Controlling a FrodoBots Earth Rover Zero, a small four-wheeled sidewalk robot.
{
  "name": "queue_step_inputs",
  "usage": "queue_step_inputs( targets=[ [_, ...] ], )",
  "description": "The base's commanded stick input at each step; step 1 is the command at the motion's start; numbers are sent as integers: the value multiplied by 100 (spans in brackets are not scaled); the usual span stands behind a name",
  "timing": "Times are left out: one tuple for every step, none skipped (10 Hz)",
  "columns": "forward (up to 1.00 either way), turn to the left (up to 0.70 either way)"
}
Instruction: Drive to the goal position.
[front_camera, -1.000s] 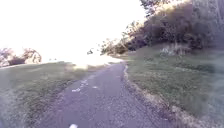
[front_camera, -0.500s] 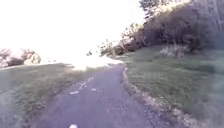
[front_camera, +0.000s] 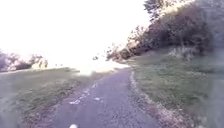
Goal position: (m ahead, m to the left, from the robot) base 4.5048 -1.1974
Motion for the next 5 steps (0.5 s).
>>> queue_step_inputs(
  targets=[
    [85, 0],
    [85, 0],
    [85, 0],
    [85, 18],
    [85, 34]
  ],
)
